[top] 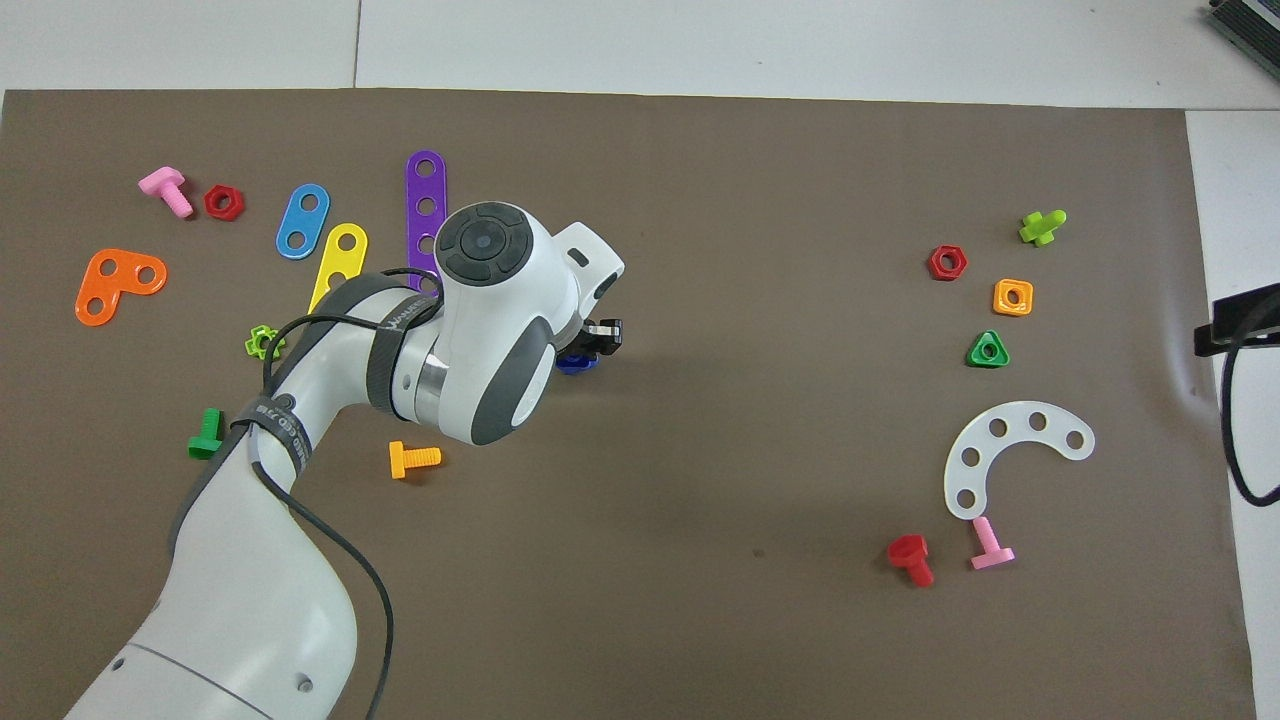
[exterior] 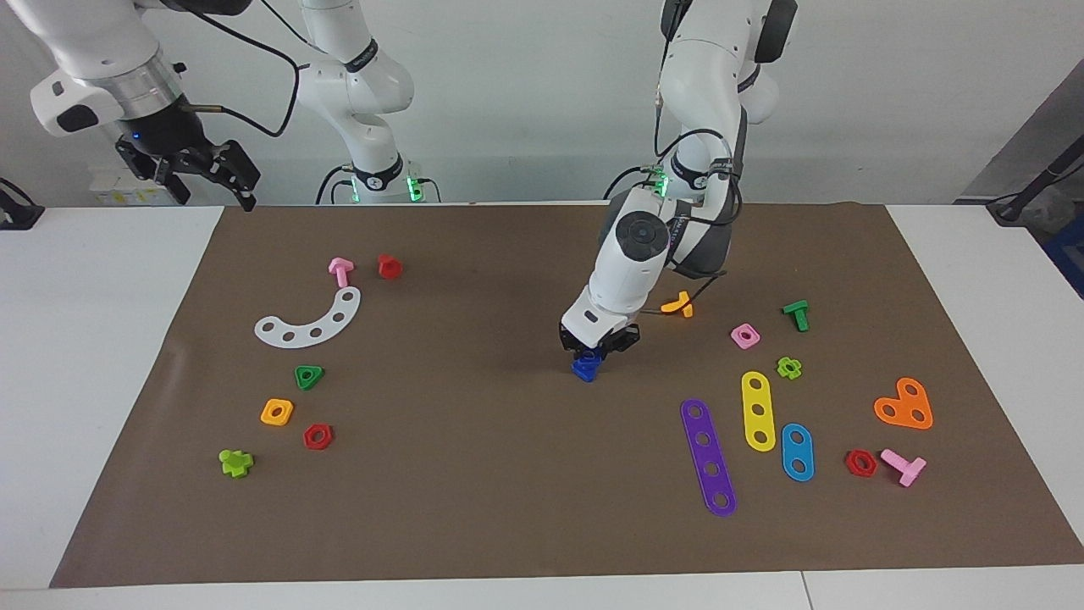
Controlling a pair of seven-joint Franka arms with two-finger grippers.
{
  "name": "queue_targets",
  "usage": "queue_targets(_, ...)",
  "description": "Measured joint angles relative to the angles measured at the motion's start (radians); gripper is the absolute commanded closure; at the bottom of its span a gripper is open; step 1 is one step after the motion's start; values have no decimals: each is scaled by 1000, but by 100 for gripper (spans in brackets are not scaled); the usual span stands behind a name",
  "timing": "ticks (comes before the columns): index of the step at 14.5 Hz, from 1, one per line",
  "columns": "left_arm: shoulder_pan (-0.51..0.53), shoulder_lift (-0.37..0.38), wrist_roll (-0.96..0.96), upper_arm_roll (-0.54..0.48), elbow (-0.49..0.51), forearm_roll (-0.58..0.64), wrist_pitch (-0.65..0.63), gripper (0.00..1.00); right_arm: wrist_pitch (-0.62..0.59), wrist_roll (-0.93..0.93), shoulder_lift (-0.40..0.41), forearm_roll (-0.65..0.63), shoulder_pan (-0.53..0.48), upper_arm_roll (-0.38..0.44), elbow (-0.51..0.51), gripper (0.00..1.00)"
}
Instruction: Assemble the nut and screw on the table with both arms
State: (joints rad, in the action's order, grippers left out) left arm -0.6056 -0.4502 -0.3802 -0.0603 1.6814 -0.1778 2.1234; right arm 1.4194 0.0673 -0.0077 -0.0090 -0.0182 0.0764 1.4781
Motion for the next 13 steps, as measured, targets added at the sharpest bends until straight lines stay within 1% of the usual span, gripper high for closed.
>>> queue_targets(4,-3,-1,0,0,13,0,9,100,0,0,0,0,0,-2,4,0)
queue_targets(5,-6,-1,0,0,28,0,26,80,0,0,0,0,0,-2,5,0)
queue_targets(6,-7,-1,0,0,44,0,46,43,0,0,0,0,0,-2,6,0)
queue_targets(7,-8,-1,0,0,56,0,60,11,0,0,0,0,0,-2,7,0)
queue_targets(8,-9,-1,0,0,63,0,69,0,0,0,0,0,0,-2,7,0)
queue_targets(11,-10,-1,0,-1,62,0,82,0,0,0,0,0,0,-3,11,0)
queue_targets(13,-8,-1,-1,-8,42,0,78,0,-3,0,-3,0,0,-9,20,0)
